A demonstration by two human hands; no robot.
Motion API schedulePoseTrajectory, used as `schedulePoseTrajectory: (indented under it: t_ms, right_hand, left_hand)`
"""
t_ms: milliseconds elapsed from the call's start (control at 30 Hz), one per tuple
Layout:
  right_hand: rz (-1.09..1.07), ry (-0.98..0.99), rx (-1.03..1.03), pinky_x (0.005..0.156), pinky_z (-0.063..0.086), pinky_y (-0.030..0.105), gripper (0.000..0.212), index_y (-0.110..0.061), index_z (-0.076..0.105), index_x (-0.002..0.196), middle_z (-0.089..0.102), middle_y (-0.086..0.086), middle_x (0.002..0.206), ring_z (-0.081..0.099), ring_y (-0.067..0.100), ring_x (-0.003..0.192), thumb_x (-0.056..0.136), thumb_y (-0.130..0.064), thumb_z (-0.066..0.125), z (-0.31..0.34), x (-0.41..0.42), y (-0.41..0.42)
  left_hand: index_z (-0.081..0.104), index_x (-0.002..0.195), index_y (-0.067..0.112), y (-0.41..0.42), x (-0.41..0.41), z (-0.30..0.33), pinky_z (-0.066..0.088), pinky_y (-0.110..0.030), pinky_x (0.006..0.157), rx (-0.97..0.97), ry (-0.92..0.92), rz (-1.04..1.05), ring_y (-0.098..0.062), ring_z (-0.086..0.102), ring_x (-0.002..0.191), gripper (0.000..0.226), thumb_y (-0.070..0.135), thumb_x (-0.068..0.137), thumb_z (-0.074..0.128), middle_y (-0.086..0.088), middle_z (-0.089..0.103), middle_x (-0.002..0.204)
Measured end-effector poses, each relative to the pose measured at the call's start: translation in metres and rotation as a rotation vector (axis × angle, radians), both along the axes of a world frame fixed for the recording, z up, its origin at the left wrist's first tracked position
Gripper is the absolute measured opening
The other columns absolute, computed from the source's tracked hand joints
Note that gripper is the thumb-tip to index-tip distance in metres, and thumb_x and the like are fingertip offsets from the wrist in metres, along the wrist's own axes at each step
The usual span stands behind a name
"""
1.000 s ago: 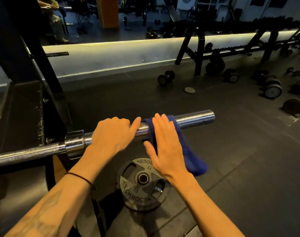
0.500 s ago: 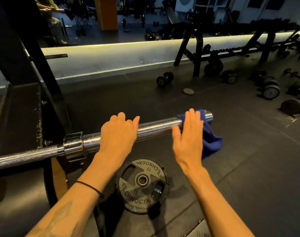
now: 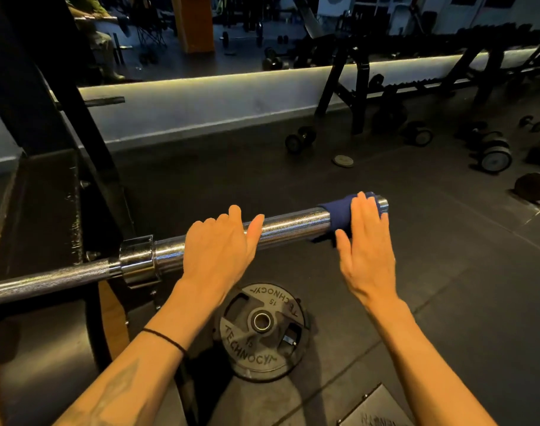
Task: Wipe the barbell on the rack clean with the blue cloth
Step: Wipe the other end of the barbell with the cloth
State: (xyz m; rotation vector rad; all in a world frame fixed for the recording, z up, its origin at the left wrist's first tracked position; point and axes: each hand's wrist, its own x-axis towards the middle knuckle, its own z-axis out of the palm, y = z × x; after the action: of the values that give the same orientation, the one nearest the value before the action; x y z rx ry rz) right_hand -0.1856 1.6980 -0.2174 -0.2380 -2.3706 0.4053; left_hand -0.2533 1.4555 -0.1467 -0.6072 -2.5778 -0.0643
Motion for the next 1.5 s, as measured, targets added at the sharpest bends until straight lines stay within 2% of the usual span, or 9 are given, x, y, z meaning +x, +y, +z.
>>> schedulePoseTrajectory:
  t_ms: [100,200,367,567,733,867,1000,1333,1500]
  right_hand:
    - [-0.069,0.069,-0.182,0.128,0.001,0.036,0.070,-0.003,0.027,0.158,0.024,0.011,0.167,0.007,0.021,0.157,0.102,-0.044,0.036,0.006,-0.008,-0.029]
    - [0.081,0.081,-0.229,0.127,0.003,0.036,0.071,-0.002,0.026,0.158,0.020,0.011,0.168,0.004,0.021,0.158,0.101,-0.041,0.045,0.008,-0.008,-0.077]
    - [0.374,-0.011,0.052,0.127,0.018,0.044,0.070,-0.003,0.026,0.158,0.019,0.010,0.168,0.012,0.023,0.157,0.101,-0.036,0.050,0.002,0.007,-0.099]
    - [0.078,0.011,0.022,0.127,0.016,0.038,0.067,-0.003,0.031,0.157,0.029,0.012,0.165,0.019,0.025,0.155,0.101,-0.039,0.043,0.007,0.000,-0.019]
    - [-0.039,0.058,-0.177,0.128,0.013,0.040,0.073,-0.001,0.027,0.157,0.024,0.012,0.166,0.010,0.023,0.157,0.103,-0.048,0.039,0.007,-0.007,-0.042]
    - [0.231,0.044,-0.111,0.127,0.011,0.040,0.071,-0.003,0.024,0.159,0.020,0.011,0.168,0.009,0.022,0.157,0.103,-0.042,0.045,0.004,0.000,-0.101]
    - [0.388,0.000,0.135,0.126,0.021,0.044,0.066,-0.001,0.031,0.156,0.024,0.013,0.166,0.016,0.024,0.156,0.103,-0.034,0.049,0.002,0.004,-0.086]
    - [-0.070,0.075,-0.200,0.127,0.012,0.042,0.069,-0.002,0.029,0.157,0.027,0.013,0.165,0.013,0.024,0.156,0.102,-0.043,0.039,0.005,-0.008,-0.014]
    - [0.182,0.064,-0.086,0.128,0.008,0.042,0.070,-0.002,0.029,0.157,0.027,0.012,0.165,0.014,0.023,0.157,0.101,-0.041,0.046,0.004,-0.005,-0.082]
  left_hand:
    - [0.037,0.140,0.015,-0.005,-0.002,0.005,0.042,-0.030,0.048,-0.311,0.000,-0.038,-0.014,0.049,0.057,0.054,0.039,0.096,0.058,-0.002,0.052,0.086]
    - [0.013,0.153,0.013,-0.006,-0.004,0.014,0.041,-0.032,0.056,-0.435,-0.042,-0.073,-0.018,0.054,0.075,0.081,0.036,0.093,0.062,-0.004,0.054,0.111]
    - [0.022,0.152,0.016,-0.005,-0.009,0.019,0.042,-0.037,0.060,-0.457,-0.057,-0.057,-0.028,0.065,0.094,0.060,0.030,0.100,0.050,-0.006,0.062,0.114]
    - [0.049,0.121,0.014,-0.003,-0.021,0.022,0.040,-0.035,0.059,-0.412,-0.210,-0.051,-0.026,0.064,0.086,0.028,0.028,0.097,0.055,-0.006,0.060,0.101]
    - [0.038,0.146,0.015,0.004,-0.013,0.013,0.038,-0.029,0.060,-0.379,-0.093,-0.002,-0.022,0.055,0.100,0.059,0.028,0.095,0.064,-0.007,0.057,0.106]
    - [0.061,0.114,0.018,0.005,-0.002,0.001,0.044,-0.029,0.055,-0.184,0.036,-0.022,-0.017,0.051,0.080,0.025,0.038,0.101,0.053,-0.003,0.050,0.094]
    - [0.056,0.093,0.016,0.000,0.008,-0.015,0.028,-0.034,0.061,-0.001,0.116,-0.093,-0.022,0.045,0.070,0.044,0.046,0.104,0.026,-0.005,0.049,0.084]
    - [0.042,0.075,0.018,0.007,0.006,-0.011,0.027,-0.032,0.055,-0.041,0.067,-0.024,-0.016,0.036,0.055,0.057,0.062,0.101,0.017,0.001,0.037,0.066]
    - [0.056,0.104,0.024,0.006,0.005,0.003,0.042,-0.031,0.049,-0.221,0.051,-0.018,-0.015,0.051,0.054,0.028,0.051,0.099,0.048,0.002,0.052,0.070]
